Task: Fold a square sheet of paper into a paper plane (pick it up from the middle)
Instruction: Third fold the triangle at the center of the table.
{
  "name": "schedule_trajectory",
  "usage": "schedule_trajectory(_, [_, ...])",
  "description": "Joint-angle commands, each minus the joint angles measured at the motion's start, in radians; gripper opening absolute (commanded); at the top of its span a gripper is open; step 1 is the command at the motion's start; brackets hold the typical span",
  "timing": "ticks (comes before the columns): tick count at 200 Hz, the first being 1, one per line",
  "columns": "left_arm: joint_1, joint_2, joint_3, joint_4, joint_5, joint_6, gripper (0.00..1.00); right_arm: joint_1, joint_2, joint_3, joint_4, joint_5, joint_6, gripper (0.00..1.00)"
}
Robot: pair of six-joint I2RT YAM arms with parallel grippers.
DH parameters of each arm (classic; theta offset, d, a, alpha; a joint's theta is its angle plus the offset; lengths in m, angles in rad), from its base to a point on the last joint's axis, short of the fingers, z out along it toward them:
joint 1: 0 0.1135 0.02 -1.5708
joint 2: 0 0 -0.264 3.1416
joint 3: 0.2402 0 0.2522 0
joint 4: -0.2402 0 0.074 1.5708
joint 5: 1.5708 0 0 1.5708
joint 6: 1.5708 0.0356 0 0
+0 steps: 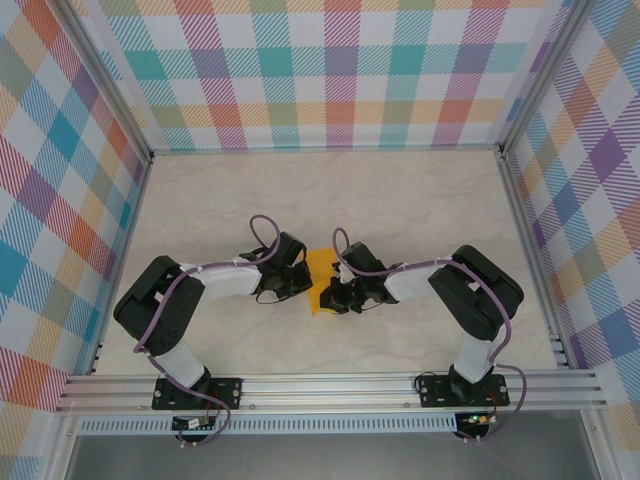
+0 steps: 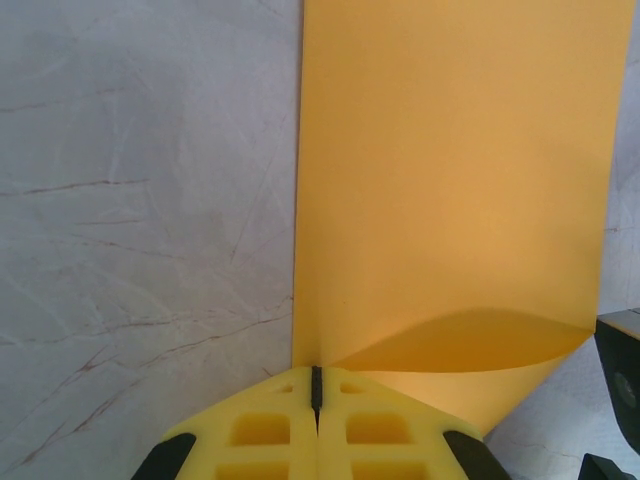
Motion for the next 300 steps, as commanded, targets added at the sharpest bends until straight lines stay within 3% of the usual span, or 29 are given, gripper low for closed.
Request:
schedule_trajectory(1, [-0.009, 0.03, -0.022, -0.113, -0.049, 0.007, 0.0, 0.009, -0.027, -0.001, -0.017, 0.015, -0.017, 0.0])
schedule_trajectory(31, [-0.008, 0.032, -0.022, -0.11, -0.048, 0.007, 0.0, 0.019, -0.083, 0.011, -0.017, 0.01, -0.033, 0.0])
schedule_trajectory(119, [-0.012, 0.032, -0.022, -0.112, -0.049, 0.007, 0.0, 0.05, 0.029, 0.036, -0.028, 0.01, -0.023, 0.0])
schedule_trajectory(188, [-0.012, 0.03, -0.023, -0.112, -0.049, 0.006, 0.0, 0.059, -0.04, 0.058, -0.043, 0.009, -0.029, 0.0])
schedule_trajectory(236, [-0.013, 0.027, -0.02, -0.115, -0.051, 0.006, 0.0, 0.07, 0.021, 0.06, -0.035, 0.007, -0.022, 0.0])
schedule_trajectory(274, [-0.013, 0.026, -0.017, -0.118, -0.052, 0.007, 0.0, 0.073, 0.057, 0.086, -0.108, 0.024, -0.035, 0.0])
schedule_trajectory(300, [-0.013, 0.022, -0.017, -0.122, -0.055, 0.007, 0.0, 0.071, -0.006, 0.113, -0.161, 0.026, -0.06, 0.0])
